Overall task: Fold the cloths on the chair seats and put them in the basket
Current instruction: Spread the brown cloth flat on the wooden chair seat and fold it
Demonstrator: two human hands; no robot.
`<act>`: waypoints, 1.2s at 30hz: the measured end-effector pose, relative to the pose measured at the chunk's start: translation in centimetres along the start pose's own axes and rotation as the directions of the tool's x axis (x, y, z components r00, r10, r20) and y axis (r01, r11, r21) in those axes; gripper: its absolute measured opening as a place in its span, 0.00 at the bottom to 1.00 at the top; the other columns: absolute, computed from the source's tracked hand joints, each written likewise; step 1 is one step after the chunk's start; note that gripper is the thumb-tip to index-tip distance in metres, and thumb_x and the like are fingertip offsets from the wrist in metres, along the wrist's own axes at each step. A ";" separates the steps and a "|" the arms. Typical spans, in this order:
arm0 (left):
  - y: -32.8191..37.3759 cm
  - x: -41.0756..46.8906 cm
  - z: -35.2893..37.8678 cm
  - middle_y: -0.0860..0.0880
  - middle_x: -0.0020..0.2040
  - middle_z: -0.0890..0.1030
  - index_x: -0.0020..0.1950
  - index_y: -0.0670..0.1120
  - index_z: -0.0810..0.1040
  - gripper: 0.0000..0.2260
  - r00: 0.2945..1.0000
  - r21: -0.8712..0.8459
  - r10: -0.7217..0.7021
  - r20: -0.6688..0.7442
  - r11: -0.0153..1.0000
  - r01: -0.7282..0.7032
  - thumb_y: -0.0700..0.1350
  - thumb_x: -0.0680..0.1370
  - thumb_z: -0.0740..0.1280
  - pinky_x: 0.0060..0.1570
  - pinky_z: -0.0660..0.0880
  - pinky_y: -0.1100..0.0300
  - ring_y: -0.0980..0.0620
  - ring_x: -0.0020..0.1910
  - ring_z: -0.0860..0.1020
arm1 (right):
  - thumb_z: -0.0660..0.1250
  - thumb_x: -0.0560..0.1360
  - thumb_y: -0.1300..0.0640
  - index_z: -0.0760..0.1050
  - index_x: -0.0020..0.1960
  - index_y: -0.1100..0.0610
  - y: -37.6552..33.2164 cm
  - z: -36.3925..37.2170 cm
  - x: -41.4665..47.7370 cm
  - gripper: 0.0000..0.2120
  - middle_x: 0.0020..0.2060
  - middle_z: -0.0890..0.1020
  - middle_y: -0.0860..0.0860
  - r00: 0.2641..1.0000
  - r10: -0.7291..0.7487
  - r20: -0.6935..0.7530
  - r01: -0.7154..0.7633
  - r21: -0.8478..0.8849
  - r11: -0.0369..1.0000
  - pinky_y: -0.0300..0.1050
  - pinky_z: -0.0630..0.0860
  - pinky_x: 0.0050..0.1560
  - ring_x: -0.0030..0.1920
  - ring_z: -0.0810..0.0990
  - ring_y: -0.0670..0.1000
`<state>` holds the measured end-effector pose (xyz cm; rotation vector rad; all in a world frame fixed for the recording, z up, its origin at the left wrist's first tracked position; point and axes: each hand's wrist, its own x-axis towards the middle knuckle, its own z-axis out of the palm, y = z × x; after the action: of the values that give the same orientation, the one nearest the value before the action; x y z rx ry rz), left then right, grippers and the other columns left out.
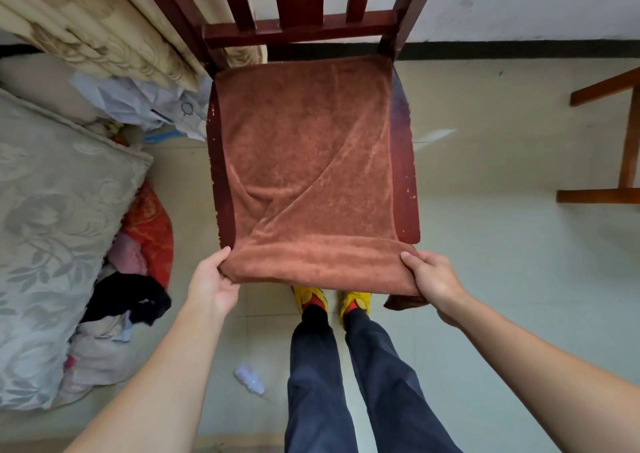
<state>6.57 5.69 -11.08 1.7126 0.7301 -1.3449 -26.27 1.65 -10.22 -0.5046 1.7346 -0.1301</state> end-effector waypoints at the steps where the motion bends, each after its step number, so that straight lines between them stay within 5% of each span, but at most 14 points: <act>1: -0.3 0.1 -0.1 0.43 0.45 0.82 0.55 0.39 0.76 0.08 0.995 0.064 0.065 -0.075 0.996 -0.060 0.34 0.77 0.64 0.54 0.76 0.54 0.48 0.41 0.81 | 0.63 0.79 0.54 0.80 0.49 0.60 0.1 0.0 0.0 0.11 0.37 0.80 0.64 1.000 0.023 0.017 -0.023 0.000 1.000 0.56 0.80 0.30 0.32 0.83 0.65; 2: -0.6 0.2 -0.4 0.44 0.45 0.82 0.55 0.39 0.78 0.10 0.971 0.221 0.180 -0.154 0.965 -0.144 0.32 0.75 0.66 0.55 0.76 0.54 0.48 0.42 0.80 | 0.63 0.79 0.54 0.79 0.49 0.62 0.2 -0.1 0.0 0.11 0.36 0.79 0.63 0.999 0.041 0.033 -0.040 -0.028 0.999 0.60 0.81 0.33 0.33 0.81 0.66; 4: -1.2 0.2 -0.9 0.45 0.45 0.81 0.48 0.42 0.83 0.09 0.859 0.658 0.489 -0.152 0.698 -0.281 0.32 0.72 0.68 0.52 0.74 0.58 0.49 0.44 0.78 | 0.62 0.79 0.54 0.77 0.46 0.63 0.6 -0.1 -0.3 0.13 0.33 0.73 0.58 0.998 0.044 0.055 -0.037 -0.115 0.993 0.53 0.76 0.33 0.29 0.74 0.58; 5: -1.3 -0.1 -1.0 0.47 0.43 0.82 0.43 0.44 0.83 0.08 0.808 0.782 0.585 -0.069 0.535 -0.320 0.33 0.71 0.68 0.49 0.72 0.61 0.49 0.44 0.78 | 0.62 0.80 0.54 0.75 0.43 0.61 0.5 -0.1 -0.4 0.13 0.32 0.70 0.56 0.998 0.026 0.063 -0.018 -0.138 0.990 0.48 0.71 0.30 0.27 0.70 0.53; 7: -0.8 -0.5 -0.5 0.50 0.40 0.82 0.39 0.49 0.82 0.10 0.759 0.832 0.650 0.035 0.402 -0.383 0.35 0.71 0.67 0.47 0.71 0.63 0.51 0.42 0.78 | 0.61 0.80 0.53 0.75 0.40 0.58 -0.3 0.1 -0.8 0.13 0.30 0.67 0.54 0.998 -0.035 0.060 0.044 -0.144 0.989 0.43 0.66 0.26 0.24 0.67 0.51; 11: 2.3 -0.1 2.6 0.49 0.42 0.83 0.42 0.50 0.84 0.10 0.715 0.725 0.699 0.014 0.485 -0.489 0.36 0.71 0.68 0.47 0.73 0.67 0.53 0.42 0.79 | 0.63 0.79 0.51 0.80 0.47 0.56 -4.1 0.8 -0.7 0.11 0.32 0.78 0.57 0.986 -0.166 -0.010 0.164 -0.090 0.982 0.63 0.78 0.29 0.28 0.79 0.65; 15: 6.3 1.0 7.3 0.46 0.44 0.83 0.44 0.47 0.83 0.09 0.776 0.543 0.629 -0.042 0.666 -0.511 0.35 0.71 0.68 0.45 0.78 0.60 0.50 0.44 0.81 | 0.63 0.78 0.55 0.81 0.42 0.56 -9.5 1.5 2.5 0.10 0.40 0.83 0.51 0.930 -0.343 -0.134 0.332 -0.095 0.938 0.46 0.76 0.44 0.43 0.80 0.52; 17: 8.3 1.8 9.6 0.46 0.44 0.82 0.46 0.46 0.82 0.09 0.826 0.449 0.562 -0.035 0.747 -0.490 0.34 0.72 0.67 0.35 0.76 0.63 0.51 0.41 0.81 | 0.63 0.78 0.55 0.81 0.45 0.53 -12.2 2.0 4.7 0.08 0.45 0.83 0.50 0.920 -0.361 -0.153 0.358 -0.046 0.933 0.44 0.76 0.51 0.47 0.80 0.50; 19: 9.6 2.4 11.1 0.47 0.49 0.81 0.54 0.48 0.79 0.12 0.881 0.423 0.470 0.051 0.789 -0.445 0.34 0.75 0.65 0.39 0.76 0.62 0.53 0.43 0.80 | 0.63 0.79 0.54 0.80 0.53 0.53 -14.3 2.5 6.7 0.09 0.51 0.83 0.52 0.924 -0.349 -0.158 0.350 -0.025 0.936 0.45 0.77 0.57 0.51 0.81 0.50; 22: 9.2 2.9 11.3 0.47 0.58 0.79 0.67 0.47 0.73 0.20 0.878 0.486 0.472 0.075 0.752 -0.445 0.36 0.75 0.67 0.49 0.74 0.59 0.51 0.53 0.78 | 0.66 0.77 0.51 0.74 0.65 0.54 -15.1 2.8 8.2 0.17 0.43 0.82 0.51 0.955 -0.280 -0.097 0.287 0.067 0.955 0.41 0.80 0.37 0.38 0.80 0.48; 26: 4.9 1.8 7.6 0.51 0.48 0.77 0.63 0.45 0.74 0.21 0.756 0.676 0.649 -0.079 0.593 -0.438 0.43 0.71 0.73 0.44 0.68 0.63 0.52 0.44 0.76 | 0.76 0.66 0.47 0.76 0.60 0.54 -10.5 1.9 7.4 0.26 0.46 0.82 0.48 0.927 -0.282 -0.248 0.246 -0.166 0.955 0.45 0.77 0.55 0.46 0.80 0.49; 31: -2.4 2.1 2.3 0.41 0.51 0.81 0.51 0.43 0.78 0.17 0.917 0.777 0.388 -0.094 0.604 -0.176 0.46 0.67 0.79 0.54 0.77 0.51 0.42 0.49 0.79 | 0.76 0.65 0.51 0.76 0.56 0.53 -2.5 1.2 5.4 0.21 0.38 0.80 0.46 0.956 -0.153 -0.250 0.039 -0.410 0.911 0.45 0.74 0.43 0.44 0.80 0.54; 36: -5.3 3.5 1.2 0.43 0.39 0.80 0.39 0.42 0.80 0.06 0.927 0.793 0.361 -0.100 0.592 -0.145 0.41 0.69 0.76 0.42 0.72 0.57 0.47 0.39 0.75 | 0.72 0.69 0.50 0.75 0.39 0.55 -0.4 1.5 6.3 0.10 0.34 0.80 0.50 0.959 -0.157 -0.238 -0.023 -0.611 0.791 0.45 0.72 0.37 0.41 0.79 0.56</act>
<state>2.50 7.16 -15.86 2.6005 -0.0541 -1.3267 -25.63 -0.94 -16.15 -1.0684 2.0278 0.3448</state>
